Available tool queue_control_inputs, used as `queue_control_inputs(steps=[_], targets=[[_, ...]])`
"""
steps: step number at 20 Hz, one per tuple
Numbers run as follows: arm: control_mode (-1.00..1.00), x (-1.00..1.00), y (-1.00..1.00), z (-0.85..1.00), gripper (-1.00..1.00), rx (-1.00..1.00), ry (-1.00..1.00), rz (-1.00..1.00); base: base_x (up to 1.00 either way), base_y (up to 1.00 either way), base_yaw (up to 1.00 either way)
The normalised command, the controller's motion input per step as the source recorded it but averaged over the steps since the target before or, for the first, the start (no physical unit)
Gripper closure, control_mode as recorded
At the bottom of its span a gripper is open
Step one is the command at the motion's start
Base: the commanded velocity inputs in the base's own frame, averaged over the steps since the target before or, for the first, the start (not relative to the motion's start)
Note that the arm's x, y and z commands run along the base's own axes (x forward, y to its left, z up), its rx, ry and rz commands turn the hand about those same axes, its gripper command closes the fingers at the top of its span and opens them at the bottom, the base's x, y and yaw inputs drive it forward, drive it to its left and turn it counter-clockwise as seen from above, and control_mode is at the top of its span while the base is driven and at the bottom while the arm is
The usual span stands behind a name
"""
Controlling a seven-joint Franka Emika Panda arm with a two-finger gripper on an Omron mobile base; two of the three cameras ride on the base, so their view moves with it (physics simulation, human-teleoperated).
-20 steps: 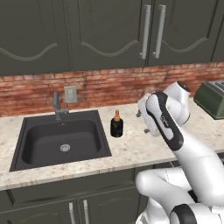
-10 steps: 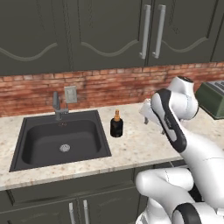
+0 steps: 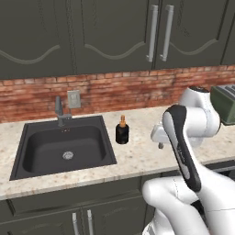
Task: Restock the sink supplies by placing the sponge and soap dispenser on the counter and next to the sink. Make sure the soap dispenser is upright.
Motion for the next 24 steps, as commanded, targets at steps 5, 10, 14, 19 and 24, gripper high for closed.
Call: queue_control_inputs(steps=[5, 10, 14, 19, 24], targets=[[-1.00, -0.08, 0.53, -0.30, -1.00, -0.05, 0.02, 0.20, 0.00, 0.00, 0.00], [-1.00, 0.00, 0.02, -0.07, -1.00, 0.00, 0.01, 0.02, 0.00, 0.00, 0.00], [-1.00, 0.01, 0.00, -0.04, -1.00, 0.00, 0.03, 0.00, 0.00, 0.00, 0.00], [1.00, -0.18, 0.00, -0.08, -1.00, 0.00, 0.01, 0.07, -0.16, 0.01, 0.07], [1.00, 0.00, 0.00, 0.00, -1.00, 0.00, 0.00, 0.00, -0.78, 0.25, 0.51]])
